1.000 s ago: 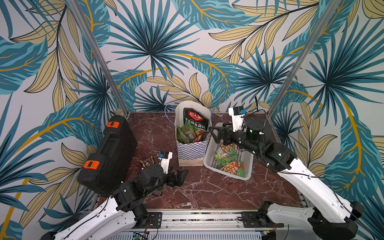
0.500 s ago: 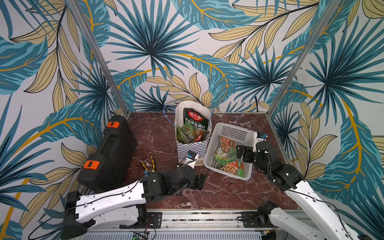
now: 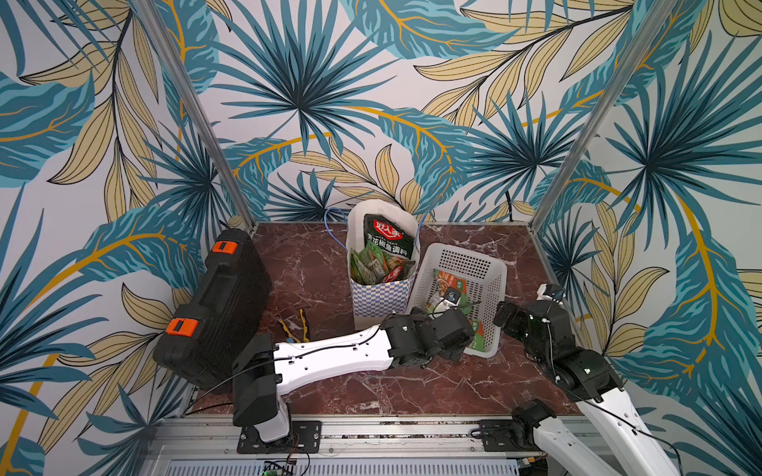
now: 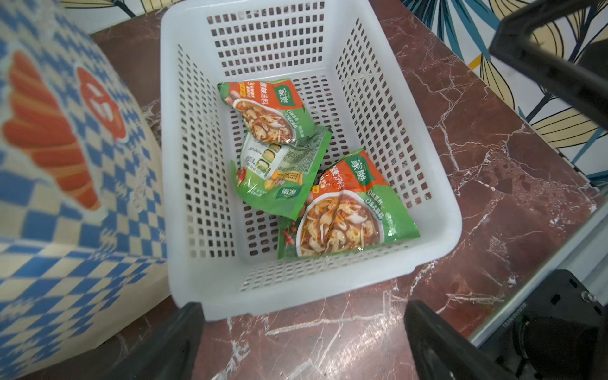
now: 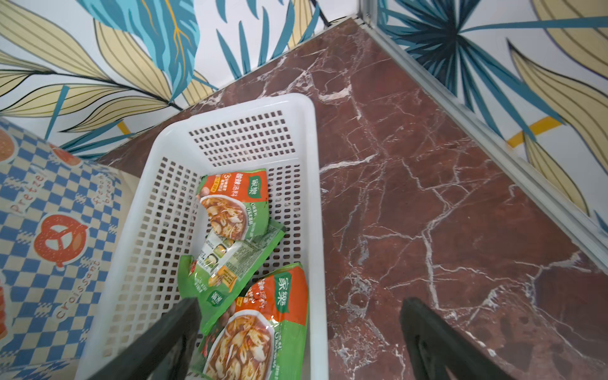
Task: Place the condiment packets inside the bag
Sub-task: Pick up the condiment packet from the storage box.
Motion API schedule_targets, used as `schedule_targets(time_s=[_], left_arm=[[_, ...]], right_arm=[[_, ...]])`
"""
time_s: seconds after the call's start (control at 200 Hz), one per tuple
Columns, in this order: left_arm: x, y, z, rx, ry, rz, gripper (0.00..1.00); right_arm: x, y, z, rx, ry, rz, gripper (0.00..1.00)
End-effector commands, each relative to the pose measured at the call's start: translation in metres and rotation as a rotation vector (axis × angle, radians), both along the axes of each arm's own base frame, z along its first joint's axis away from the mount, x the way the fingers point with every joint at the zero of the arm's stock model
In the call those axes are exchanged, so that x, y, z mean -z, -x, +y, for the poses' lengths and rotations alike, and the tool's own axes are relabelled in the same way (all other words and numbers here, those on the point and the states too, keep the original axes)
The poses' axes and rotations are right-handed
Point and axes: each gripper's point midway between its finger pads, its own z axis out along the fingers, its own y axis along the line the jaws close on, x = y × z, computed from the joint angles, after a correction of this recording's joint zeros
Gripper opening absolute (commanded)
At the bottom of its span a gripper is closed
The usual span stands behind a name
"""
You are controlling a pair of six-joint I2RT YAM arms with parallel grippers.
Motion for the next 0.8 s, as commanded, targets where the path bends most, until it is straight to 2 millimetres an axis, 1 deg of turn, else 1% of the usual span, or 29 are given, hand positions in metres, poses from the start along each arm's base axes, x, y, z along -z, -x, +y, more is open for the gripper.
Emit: schedule_targets(time_s=[0.0,0.005,0.01,0.06,0.1,0.13,0.135,0.28,0.581,0.606,0.686,0.736,0.796], left_arm=[[-0.003,-0.018,-0.014,-0.013,-0.021,0.004,1.0],[0.0,-0.019,-0.015,-0.014,-0.027,0.007,1.0],[-0.002,-0.02,-0.016,-0.016,-0.022,0.008,1.0],[0.007,-0.032,-0.02,-0.041,-0.027,0.025,1.0],[0.013,-0.041,-0.023,-0.062,-0.027,0.042,1.0],[0.022,-0.05,-0.024,-0.08,-0.032,0.06,1.0],[0.021,-0.051,-0.024,-0.083,-0.026,0.062,1.0],[0.045,-0.085,-0.031,-0.148,0.026,0.13,0.93],[0.077,-0.143,-0.052,-0.246,0.171,0.218,0.74],[0.081,-0.147,-0.053,-0.256,0.173,0.22,0.73],[0.084,-0.161,-0.057,-0.283,0.185,0.211,0.71],[0.088,-0.169,-0.057,-0.302,0.189,0.208,0.7],[0.094,-0.18,-0.055,-0.33,0.19,0.2,0.67]], right_arm=[[0.015,0.019,-0.03,0.171,0.054,0.055,1.0],[0.015,0.02,-0.031,0.177,0.056,0.054,1.0],[0.015,0.02,-0.031,0.181,0.056,0.054,0.99],[0.016,0.024,-0.036,0.21,0.068,0.063,0.99],[0.017,0.026,-0.038,0.216,0.072,0.069,0.99],[0.017,0.027,-0.038,0.219,0.071,0.071,1.0],[0.018,0.027,-0.038,0.218,0.07,0.072,1.0],[0.018,0.031,-0.037,0.212,0.047,0.06,1.0],[0.014,0.035,-0.034,0.181,0.02,0.018,1.0],[0.014,0.035,-0.034,0.179,0.019,0.016,0.99],[0.014,0.035,-0.033,0.169,0.015,0.013,0.99],[0.014,0.035,-0.032,0.164,0.012,0.012,1.0],[0.014,0.035,-0.032,0.161,0.01,0.012,1.0]])
